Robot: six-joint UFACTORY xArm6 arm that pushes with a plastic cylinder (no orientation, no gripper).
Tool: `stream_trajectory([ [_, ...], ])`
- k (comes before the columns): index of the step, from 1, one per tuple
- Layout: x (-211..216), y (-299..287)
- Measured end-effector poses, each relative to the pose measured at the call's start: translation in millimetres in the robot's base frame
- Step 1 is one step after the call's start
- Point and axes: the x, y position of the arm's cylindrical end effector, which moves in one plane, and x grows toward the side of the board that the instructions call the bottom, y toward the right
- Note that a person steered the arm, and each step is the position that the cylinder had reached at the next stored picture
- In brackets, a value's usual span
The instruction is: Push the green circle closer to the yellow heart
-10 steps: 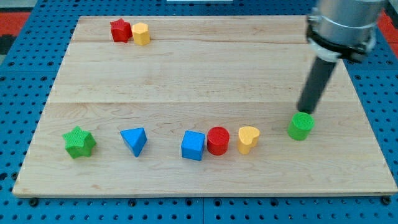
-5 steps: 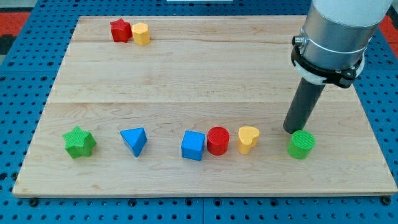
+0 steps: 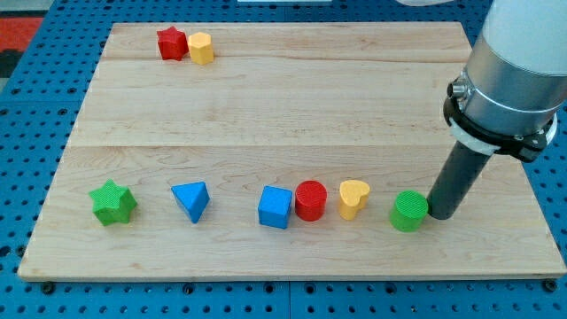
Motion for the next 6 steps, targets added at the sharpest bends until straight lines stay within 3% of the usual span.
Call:
stream_trajectory([
  [1,33.8,0.5],
  [2,31.3,-18.4],
  [4,-0.8,-32.4],
  [5,-11.7,5.6],
  [6,-30.7,-18.6],
])
